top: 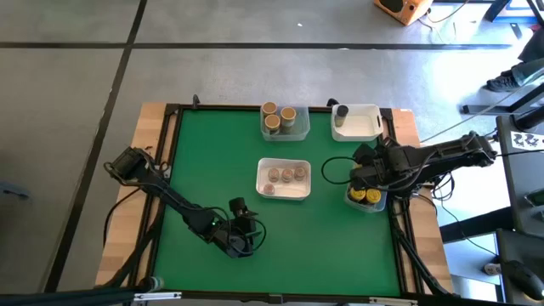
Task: Sort spices by type
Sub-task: Put the yellow seasoning can into the bottom transparent bin
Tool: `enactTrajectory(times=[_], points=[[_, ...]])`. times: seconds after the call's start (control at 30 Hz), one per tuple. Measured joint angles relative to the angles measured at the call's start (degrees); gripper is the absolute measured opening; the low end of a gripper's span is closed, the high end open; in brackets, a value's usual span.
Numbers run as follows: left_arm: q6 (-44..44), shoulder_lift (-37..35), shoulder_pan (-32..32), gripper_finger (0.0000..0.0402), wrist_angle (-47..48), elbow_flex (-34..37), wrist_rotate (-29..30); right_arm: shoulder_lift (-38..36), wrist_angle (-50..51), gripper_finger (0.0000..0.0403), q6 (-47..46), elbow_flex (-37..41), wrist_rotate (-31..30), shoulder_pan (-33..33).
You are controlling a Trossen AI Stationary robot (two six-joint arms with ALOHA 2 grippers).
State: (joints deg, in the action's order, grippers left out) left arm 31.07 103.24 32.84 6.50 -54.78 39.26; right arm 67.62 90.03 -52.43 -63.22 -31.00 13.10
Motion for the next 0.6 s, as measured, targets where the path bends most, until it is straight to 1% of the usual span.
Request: enactTrajectory(times=[0.13, 0.27, 0.53, 0.6], points=[[0.07, 0.0, 0.0, 0.0292, 0.04, 0.0, -0.01, -2.54, -0.01, 0.0225, 0.41, 0.0, 0.63, 0.0], [0.07, 0.0, 0.0, 0.0292, 0.07, 0.0, 0.0, -6.94, 0.06, 0.0225, 0.2, 0.0, 0.7, 0.0], [0.07, 0.0, 0.0, 0.0292, 0.1, 0.0, -0.02, -15.92, 0.09, 0.0223, -1.82, 0.0, 5.77, -0.02], [0.07, 0.0, 0.0, 0.0292, 0.11, 0.0, -0.02, -17.61, 0.1, 0.0223, -2.51, 0.0, 6.21, -0.02]])
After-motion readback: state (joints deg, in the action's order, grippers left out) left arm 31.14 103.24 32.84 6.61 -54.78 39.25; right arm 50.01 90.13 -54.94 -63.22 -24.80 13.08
